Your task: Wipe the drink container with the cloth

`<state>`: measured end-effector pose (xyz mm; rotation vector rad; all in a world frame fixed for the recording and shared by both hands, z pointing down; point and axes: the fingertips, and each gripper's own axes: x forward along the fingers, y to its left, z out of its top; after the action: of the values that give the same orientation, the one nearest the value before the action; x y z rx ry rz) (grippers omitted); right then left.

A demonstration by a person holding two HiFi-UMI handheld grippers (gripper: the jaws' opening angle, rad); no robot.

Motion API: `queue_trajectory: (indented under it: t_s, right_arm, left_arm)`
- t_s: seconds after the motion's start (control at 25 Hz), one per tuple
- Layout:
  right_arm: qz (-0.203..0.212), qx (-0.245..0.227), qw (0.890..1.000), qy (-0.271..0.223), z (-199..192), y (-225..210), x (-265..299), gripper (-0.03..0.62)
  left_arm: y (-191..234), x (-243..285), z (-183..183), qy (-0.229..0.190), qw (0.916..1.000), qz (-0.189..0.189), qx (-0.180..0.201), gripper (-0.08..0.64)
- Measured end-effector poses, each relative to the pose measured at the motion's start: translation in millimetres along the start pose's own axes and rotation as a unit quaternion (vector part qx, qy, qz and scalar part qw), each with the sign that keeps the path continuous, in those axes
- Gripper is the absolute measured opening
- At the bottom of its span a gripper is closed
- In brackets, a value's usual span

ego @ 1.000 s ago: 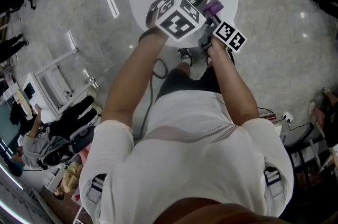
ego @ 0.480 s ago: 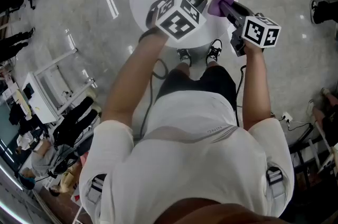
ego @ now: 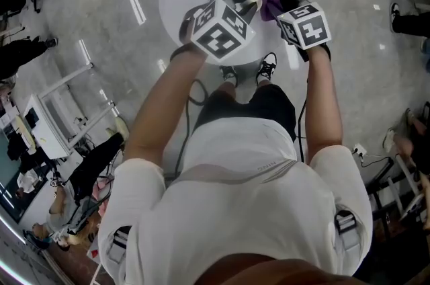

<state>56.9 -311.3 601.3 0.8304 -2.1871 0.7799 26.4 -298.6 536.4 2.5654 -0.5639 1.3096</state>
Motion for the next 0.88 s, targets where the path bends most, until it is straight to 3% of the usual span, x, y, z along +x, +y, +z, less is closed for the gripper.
queue_trajectory:
  t_s: [0.2,0.6,0.72,0.8,0.88]
  right_arm:
    - [-0.005,-0.071,0.996,0.057,-14,-13,35,0.097]
    - [0.004,-0.105,0.984,0.143,-58,-24,84,0.097]
    - [0.03,-0.066,0.99,0.117,-55,-29,78,0.097]
    - [0.054,-0.017,0.997,0.052,-33,-34,67,0.097]
    - [0.082,0.047,0.995,-0.032,3,-37,49,0.097]
  left_arm:
    - [4,2,-1,-0.001,1.0,0.0,-0.003,0.057]
    - [8,-3,-3,-0.008,0.9999,0.005,-0.013,0.057]
    - [9,-3,-1,-0.01,0.9997,0.006,-0.019,0.057]
    - [9,-2,-3,-0.012,0.9997,0.007,-0.021,0.057]
    - [11,-3,-5,-0.014,0.9996,0.008,-0.021,0.057]
